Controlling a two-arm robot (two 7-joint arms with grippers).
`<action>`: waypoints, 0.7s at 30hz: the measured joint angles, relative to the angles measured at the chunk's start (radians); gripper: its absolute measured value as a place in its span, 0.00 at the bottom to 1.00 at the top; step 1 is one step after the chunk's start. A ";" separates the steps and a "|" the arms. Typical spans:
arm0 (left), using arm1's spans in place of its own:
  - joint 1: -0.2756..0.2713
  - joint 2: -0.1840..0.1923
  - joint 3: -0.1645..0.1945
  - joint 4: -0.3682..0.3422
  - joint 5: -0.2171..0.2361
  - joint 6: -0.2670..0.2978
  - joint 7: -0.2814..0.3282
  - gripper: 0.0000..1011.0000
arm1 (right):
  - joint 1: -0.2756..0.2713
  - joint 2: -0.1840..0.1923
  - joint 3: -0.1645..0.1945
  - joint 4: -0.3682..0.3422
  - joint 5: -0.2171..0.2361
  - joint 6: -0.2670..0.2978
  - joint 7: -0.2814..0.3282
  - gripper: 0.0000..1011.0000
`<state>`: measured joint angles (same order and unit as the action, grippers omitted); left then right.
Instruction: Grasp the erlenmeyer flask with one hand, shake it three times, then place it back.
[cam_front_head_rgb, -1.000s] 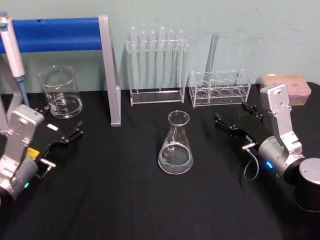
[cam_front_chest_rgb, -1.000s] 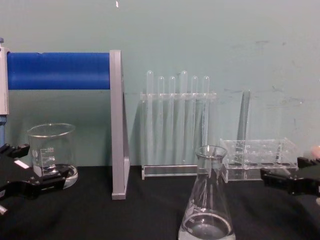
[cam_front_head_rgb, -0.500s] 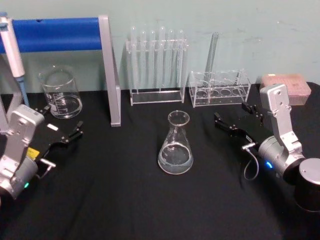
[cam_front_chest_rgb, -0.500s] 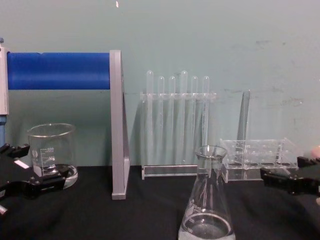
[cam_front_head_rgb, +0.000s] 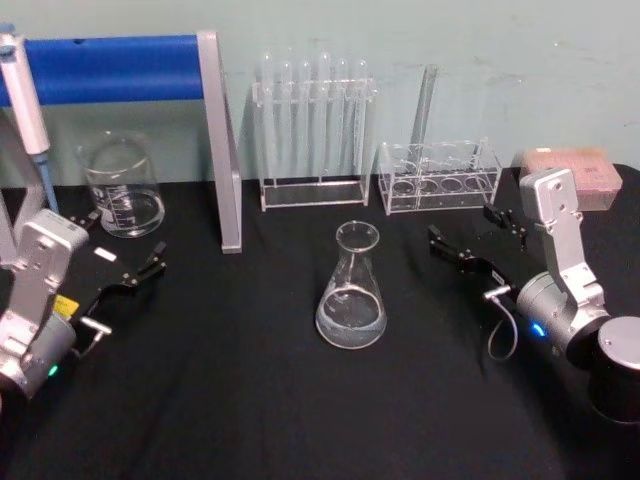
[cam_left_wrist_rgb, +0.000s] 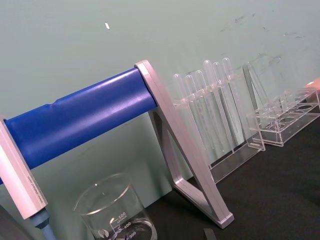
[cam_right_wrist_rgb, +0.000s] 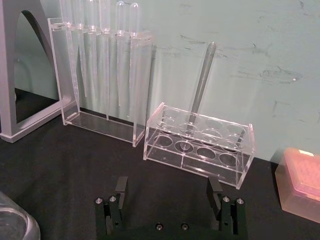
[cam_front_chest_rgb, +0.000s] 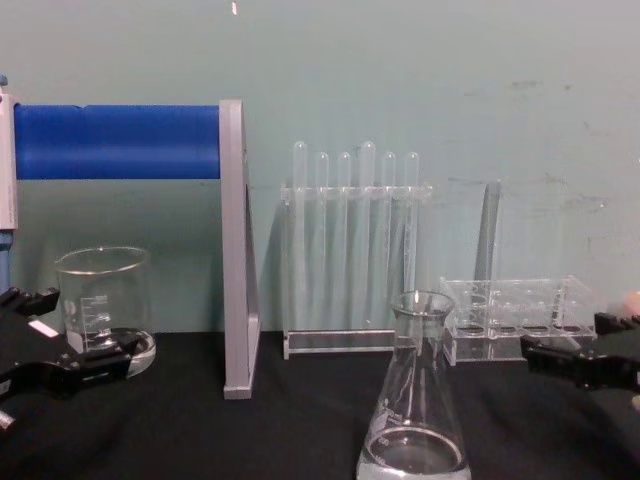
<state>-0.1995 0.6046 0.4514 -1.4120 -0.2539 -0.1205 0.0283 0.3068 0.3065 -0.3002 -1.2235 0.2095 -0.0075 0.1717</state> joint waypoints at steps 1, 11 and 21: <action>0.000 0.000 0.000 0.000 0.000 0.000 0.000 0.99 | 0.000 0.000 0.000 0.000 0.000 0.000 0.000 0.99; 0.000 0.000 0.000 0.000 0.000 0.000 0.000 0.99 | 0.000 0.000 0.000 0.000 -0.001 0.000 0.000 0.99; 0.000 0.000 0.000 0.000 0.000 0.000 0.000 0.99 | 0.000 0.000 0.000 0.000 -0.001 0.000 0.000 0.99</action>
<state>-0.1995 0.6047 0.4514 -1.4120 -0.2538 -0.1205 0.0283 0.3068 0.3065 -0.3002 -1.2234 0.2084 -0.0079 0.1718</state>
